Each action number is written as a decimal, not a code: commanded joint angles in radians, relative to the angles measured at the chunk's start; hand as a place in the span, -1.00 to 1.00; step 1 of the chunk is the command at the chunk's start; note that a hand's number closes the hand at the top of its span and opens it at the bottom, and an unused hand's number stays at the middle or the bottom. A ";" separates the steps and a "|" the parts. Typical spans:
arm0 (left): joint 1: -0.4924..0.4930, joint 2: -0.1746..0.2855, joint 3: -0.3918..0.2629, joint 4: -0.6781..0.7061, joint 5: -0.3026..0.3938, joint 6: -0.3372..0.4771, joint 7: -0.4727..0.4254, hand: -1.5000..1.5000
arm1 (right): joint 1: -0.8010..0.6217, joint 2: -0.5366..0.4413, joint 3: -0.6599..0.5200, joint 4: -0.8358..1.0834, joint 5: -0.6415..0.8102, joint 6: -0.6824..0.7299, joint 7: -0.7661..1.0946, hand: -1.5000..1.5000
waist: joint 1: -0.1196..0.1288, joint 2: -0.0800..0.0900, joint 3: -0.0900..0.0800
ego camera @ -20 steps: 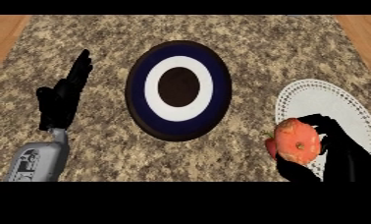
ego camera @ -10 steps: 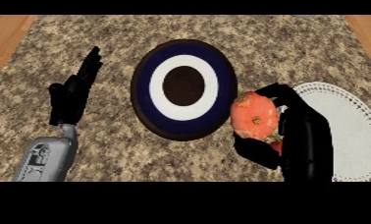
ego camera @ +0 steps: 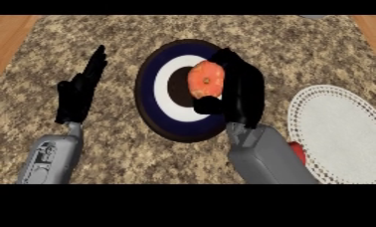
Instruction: Pick the squash from the placemat and place it in the plate
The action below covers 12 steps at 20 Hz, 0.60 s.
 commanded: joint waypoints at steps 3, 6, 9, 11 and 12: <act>-0.043 -0.020 0.000 0.045 -0.011 0.011 -0.004 0.00 | -0.204 0.002 0.037 0.363 -0.058 -0.051 0.073 1.00 | 0.011 0.006 0.000; -0.022 -0.002 -0.006 -0.017 -0.007 -0.012 0.034 0.00 | -0.195 0.002 -0.012 0.452 -0.215 -0.176 0.012 1.00 | 0.014 0.005 0.001; -0.042 0.010 0.001 -0.012 0.005 -0.035 0.027 0.00 | -0.265 0.002 0.078 0.501 -0.341 -0.286 0.077 -1.00 | 0.031 0.007 0.001; -0.050 -0.024 -0.020 -0.004 -0.019 -0.001 0.052 0.00 | -0.238 0.002 0.062 0.600 -0.421 -0.366 -0.075 -1.00 | 0.029 0.010 0.002; -0.025 0.021 0.030 0.005 0.023 -0.048 -0.010 0.00 | -0.292 0.002 0.069 0.614 -0.440 -0.360 -0.056 -1.00 | 0.018 0.005 0.001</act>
